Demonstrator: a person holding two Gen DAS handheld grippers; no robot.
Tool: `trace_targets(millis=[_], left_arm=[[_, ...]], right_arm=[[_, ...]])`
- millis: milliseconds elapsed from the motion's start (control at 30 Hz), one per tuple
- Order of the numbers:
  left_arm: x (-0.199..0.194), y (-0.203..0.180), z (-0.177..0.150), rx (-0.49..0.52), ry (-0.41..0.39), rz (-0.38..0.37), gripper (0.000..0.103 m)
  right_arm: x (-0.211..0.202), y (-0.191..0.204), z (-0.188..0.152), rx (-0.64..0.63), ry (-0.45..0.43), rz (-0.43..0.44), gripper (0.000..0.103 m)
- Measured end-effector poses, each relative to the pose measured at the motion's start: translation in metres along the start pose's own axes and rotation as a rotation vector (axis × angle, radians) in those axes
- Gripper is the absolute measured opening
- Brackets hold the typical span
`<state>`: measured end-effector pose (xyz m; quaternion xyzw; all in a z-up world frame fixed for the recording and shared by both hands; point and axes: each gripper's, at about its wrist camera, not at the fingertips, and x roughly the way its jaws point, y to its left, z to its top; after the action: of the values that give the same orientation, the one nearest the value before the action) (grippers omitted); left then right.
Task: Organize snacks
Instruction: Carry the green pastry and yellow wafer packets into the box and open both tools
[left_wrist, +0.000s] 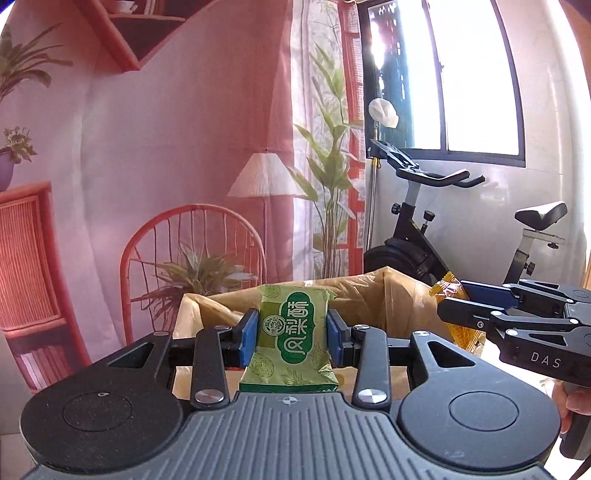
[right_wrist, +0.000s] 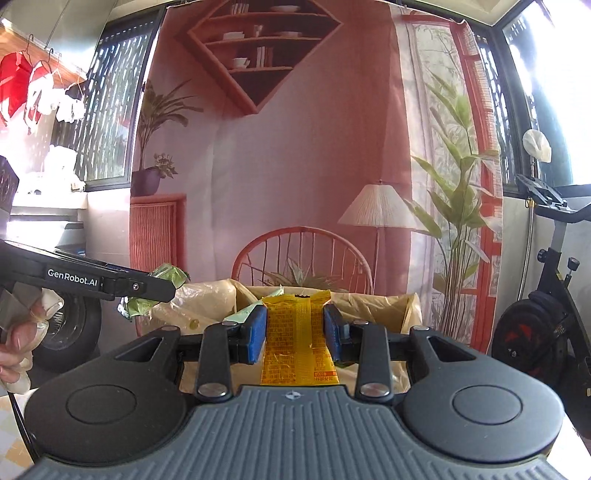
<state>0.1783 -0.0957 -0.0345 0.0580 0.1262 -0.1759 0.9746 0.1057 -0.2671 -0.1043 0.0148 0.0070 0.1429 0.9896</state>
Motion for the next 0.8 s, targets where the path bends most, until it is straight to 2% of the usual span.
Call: trace_targets(millis=[133, 333, 367, 400, 433, 600, 733, 800], left_arm=[[0.034, 0.01, 0.02, -0.024, 0.047, 0.03, 0.04], [0.069, 0.031, 0.019, -0.012, 0.173, 0.035, 0.042], [0.07, 0.034, 0.018, -0.023, 0.187, 0.03, 0.05], [0.068, 0.04, 0.015, -0.047, 0.194, 0.026, 0.061], [0.065, 0.043, 0.013, -0.07, 0.185, 0.024, 0.064], [0.045, 0.047, 0.004, -0.089, 0.167, 0.017, 0.065], [0.03, 0.042, -0.002, -0.061, 0.161, 0.043, 0.069], [0.021, 0.041, -0.003, -0.058, 0.15, 0.049, 0.069]], right_arm=[[0.036, -0.017, 0.016, 0.044, 0.032, -0.035, 0.035], [0.06, -0.031, 0.012, 0.099, 0.105, -0.068, 0.039], [0.061, -0.031, 0.011, 0.097, 0.116, -0.066, 0.044], [0.062, -0.032, 0.01, 0.095, 0.126, -0.066, 0.054], [0.061, -0.032, 0.009, 0.098, 0.127, -0.07, 0.061], [0.049, -0.025, 0.008, 0.095, 0.122, -0.033, 0.063], [0.039, -0.012, 0.007, 0.069, 0.127, -0.017, 0.082], [0.035, -0.005, 0.007, 0.069, 0.134, -0.017, 0.087]])
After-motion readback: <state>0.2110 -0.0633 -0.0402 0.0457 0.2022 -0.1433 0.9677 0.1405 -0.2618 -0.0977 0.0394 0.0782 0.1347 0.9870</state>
